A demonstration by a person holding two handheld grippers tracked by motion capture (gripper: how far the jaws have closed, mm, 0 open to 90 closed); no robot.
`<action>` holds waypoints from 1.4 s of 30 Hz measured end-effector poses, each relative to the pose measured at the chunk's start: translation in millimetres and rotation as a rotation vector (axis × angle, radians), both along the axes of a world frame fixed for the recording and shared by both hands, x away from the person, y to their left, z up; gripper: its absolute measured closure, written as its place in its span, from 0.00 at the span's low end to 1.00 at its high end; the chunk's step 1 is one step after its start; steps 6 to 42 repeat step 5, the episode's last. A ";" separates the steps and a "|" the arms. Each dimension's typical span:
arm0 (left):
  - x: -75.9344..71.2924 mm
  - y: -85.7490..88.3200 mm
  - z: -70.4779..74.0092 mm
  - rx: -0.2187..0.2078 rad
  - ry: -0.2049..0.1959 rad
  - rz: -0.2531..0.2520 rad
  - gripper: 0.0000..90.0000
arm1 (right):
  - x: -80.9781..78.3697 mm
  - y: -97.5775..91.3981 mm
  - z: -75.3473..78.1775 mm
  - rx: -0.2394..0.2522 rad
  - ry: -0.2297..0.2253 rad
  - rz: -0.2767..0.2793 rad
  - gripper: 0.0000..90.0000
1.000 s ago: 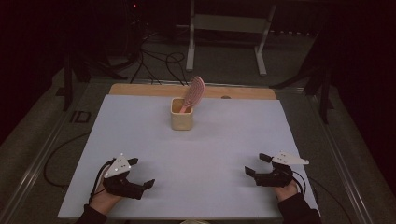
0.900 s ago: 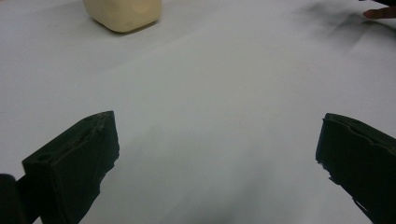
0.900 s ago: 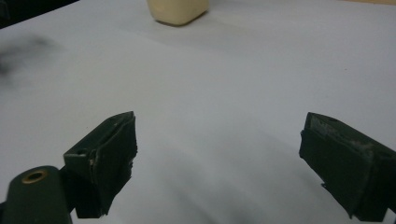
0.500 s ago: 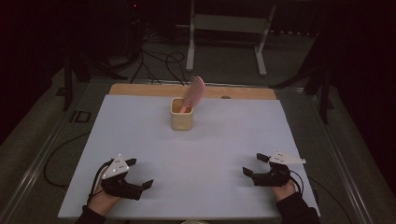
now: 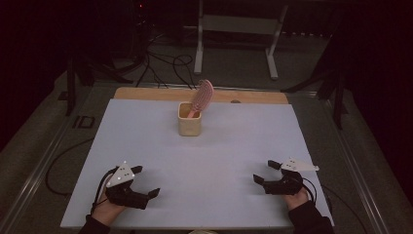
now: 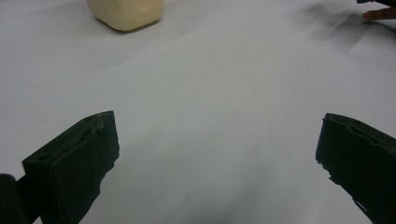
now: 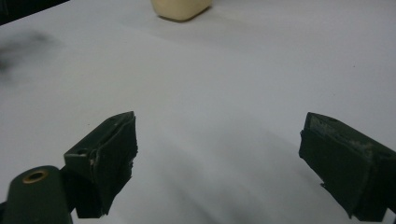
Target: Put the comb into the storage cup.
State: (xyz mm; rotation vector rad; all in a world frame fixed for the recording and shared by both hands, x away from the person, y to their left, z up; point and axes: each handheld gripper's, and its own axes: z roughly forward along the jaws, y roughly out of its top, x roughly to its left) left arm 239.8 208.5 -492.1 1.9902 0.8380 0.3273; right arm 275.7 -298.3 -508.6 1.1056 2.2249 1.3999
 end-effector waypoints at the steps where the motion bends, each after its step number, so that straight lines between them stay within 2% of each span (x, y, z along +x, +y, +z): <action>1: 0.1 0.1 -0.2 -0.001 0.001 0.000 0.00 | 0.2 0.0 -0.4 0.001 0.001 0.000 0.12; 42: 0.2 0.1 -0.1 -0.002 0.001 -0.002 0.00 | 0.5 0.7 -0.8 -0.004 0.002 0.006 0.12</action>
